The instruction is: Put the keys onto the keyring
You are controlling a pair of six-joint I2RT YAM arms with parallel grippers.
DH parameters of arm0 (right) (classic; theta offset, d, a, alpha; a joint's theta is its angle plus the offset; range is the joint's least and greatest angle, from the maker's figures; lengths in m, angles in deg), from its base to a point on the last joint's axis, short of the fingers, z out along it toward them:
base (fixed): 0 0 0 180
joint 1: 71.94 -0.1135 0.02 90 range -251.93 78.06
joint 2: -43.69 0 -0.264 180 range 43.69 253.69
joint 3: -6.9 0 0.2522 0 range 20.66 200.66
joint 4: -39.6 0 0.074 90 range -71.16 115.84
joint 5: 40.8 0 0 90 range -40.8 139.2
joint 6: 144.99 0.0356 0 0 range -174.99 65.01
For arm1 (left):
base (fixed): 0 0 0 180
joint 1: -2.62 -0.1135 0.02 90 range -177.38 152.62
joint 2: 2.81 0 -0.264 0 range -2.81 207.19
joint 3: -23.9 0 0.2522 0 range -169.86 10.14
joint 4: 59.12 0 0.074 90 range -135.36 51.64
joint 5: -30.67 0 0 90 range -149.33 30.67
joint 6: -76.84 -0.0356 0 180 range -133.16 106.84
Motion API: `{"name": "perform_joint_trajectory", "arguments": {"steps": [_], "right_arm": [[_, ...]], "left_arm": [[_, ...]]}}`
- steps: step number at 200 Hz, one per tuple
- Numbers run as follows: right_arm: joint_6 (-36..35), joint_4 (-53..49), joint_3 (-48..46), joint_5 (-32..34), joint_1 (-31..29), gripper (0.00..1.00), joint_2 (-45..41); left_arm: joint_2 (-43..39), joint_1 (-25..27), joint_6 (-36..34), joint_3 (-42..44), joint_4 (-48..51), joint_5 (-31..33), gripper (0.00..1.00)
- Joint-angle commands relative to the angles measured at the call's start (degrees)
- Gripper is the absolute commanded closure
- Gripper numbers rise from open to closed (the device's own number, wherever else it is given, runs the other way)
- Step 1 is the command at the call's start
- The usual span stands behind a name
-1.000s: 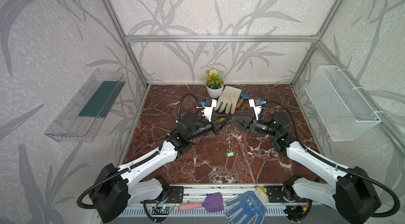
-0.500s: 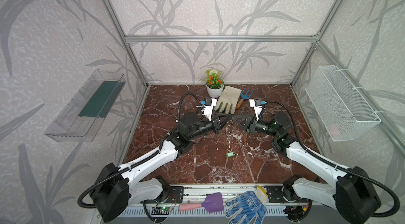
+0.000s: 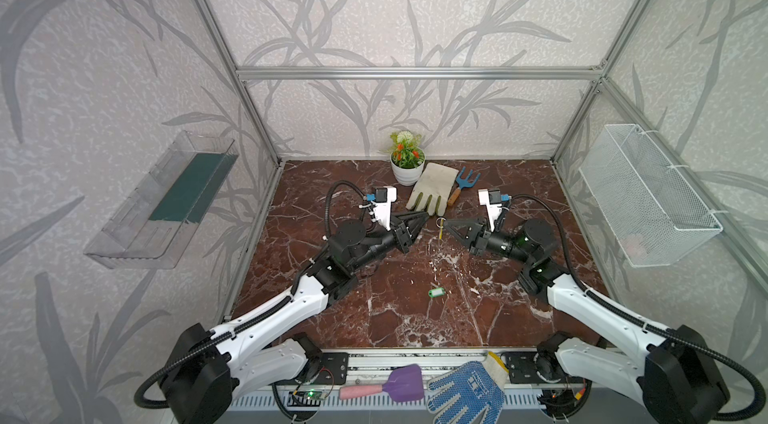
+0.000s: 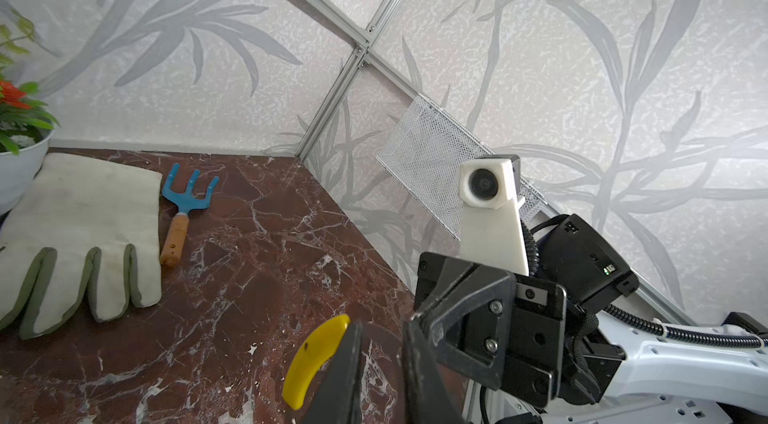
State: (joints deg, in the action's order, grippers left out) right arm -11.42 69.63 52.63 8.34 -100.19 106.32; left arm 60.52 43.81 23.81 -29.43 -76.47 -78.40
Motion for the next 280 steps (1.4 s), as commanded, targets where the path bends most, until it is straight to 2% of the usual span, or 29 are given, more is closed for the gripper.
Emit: {"name": "perform_joint_trajectory", "arguments": {"steps": [1, 80, 143, 280], "right_arm": [[0.64, 3.76, -0.63, 0.77, -0.19, 1.00, -0.49], [0.42, 3.76, -1.11, 1.35, -0.18, 1.00, -1.17], [-0.46, 2.72, -1.23, 2.38, -0.14, 1.00, -1.72], [-1.47, 0.97, -0.83, 2.99, 0.13, 1.00, -2.34]], "left_arm": [[1.76, -0.06, 1.29, -0.72, -3.52, -4.13, 0.79], [7.41, 0.03, 6.58, -1.30, -12.58, -10.74, 0.80], [5.52, 0.03, 6.80, 0.61, -13.55, -8.45, 0.80], [6.19, 0.12, 8.33, 1.91, -17.29, -9.62, 0.80]]}}
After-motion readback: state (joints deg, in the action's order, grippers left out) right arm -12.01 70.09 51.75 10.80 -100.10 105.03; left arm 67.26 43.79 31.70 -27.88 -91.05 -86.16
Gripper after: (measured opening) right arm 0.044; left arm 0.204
